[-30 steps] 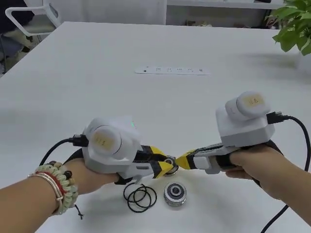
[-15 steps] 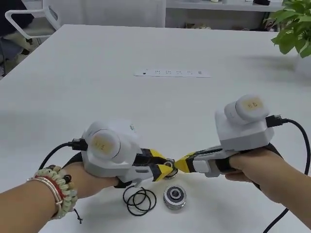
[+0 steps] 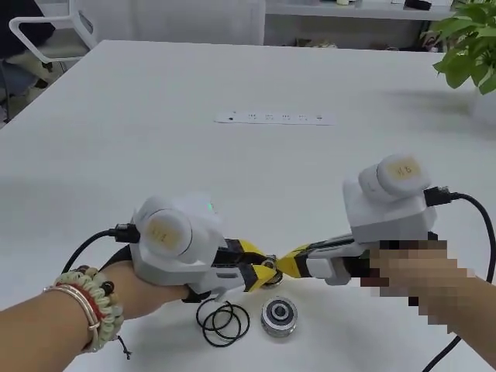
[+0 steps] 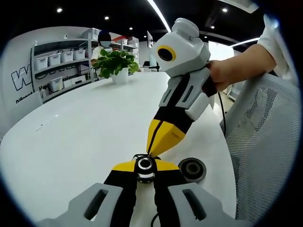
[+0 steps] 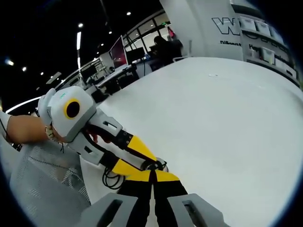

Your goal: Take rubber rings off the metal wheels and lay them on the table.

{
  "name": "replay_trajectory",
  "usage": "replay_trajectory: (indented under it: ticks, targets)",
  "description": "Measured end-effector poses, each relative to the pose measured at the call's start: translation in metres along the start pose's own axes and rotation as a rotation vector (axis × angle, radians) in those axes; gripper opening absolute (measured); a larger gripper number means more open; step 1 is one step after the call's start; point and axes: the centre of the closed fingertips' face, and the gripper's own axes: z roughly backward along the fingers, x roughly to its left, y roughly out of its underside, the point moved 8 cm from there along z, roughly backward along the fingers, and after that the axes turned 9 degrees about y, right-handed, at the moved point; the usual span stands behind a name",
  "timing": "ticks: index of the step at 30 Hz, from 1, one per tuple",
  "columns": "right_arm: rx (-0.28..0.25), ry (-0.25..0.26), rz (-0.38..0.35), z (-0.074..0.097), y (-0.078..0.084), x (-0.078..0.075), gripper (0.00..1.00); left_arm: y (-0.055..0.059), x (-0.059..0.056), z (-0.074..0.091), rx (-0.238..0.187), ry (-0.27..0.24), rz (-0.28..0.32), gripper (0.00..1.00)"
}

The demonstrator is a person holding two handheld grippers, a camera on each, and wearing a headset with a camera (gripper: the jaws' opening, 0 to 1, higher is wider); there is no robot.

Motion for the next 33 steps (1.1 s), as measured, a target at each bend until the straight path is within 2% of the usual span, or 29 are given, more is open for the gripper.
replay_trajectory:
  ticks: [3, 4, 5, 6, 7, 8, 9, 12, 15, 21, 33]
  targets:
    - [-0.005, -0.007, 0.017, 0.000, -0.001, 0.003, 0.00, 0.000, 0.000, 0.000, -0.001, 0.000, 0.001, 0.08]
    - [-0.043, -0.035, 0.009, 0.000, -0.006, 0.007, 0.00, 0.000, 0.000, 0.000, -0.002, 0.000, 0.000, 0.08]
    - [-0.058, -0.065, -0.020, 0.001, -0.009, 0.012, 0.00, 0.000, 0.000, 0.000, -0.004, 0.000, 0.002, 0.08]
    - [-0.054, -0.043, -0.002, 0.002, -0.011, 0.010, 0.00, 0.000, 0.000, 0.000, -0.004, -0.001, 0.002, 0.08]
    - [-0.029, 0.009, 0.078, 0.001, -0.010, 0.008, 0.00, 0.000, 0.000, 0.000, -0.005, -0.002, 0.002, 0.08]
    - [-0.041, 0.021, 0.111, -0.001, -0.010, 0.008, 0.00, 0.000, 0.000, 0.000, -0.005, -0.002, 0.002, 0.08]
    - [-0.027, 0.008, 0.097, -0.002, -0.008, 0.011, 0.00, 0.000, 0.000, 0.000, -0.006, -0.002, 0.005, 0.08]
    - [-0.030, 0.003, 0.071, -0.002, -0.007, 0.008, 0.00, 0.000, -0.001, -0.001, -0.006, -0.001, 0.005, 0.08]
    - [-0.002, 0.050, 0.083, -0.002, -0.003, 0.001, 0.00, 0.000, -0.001, -0.001, -0.007, -0.001, 0.003, 0.08]
    - [0.019, 0.069, 0.075, -0.002, 0.000, -0.001, 0.00, -0.001, -0.001, -0.001, -0.004, -0.003, 0.008, 0.08]
    - [0.012, 0.067, 0.061, -0.001, 0.000, -0.004, 0.00, -0.002, 0.000, -0.002, 0.010, -0.001, 0.001, 0.09]
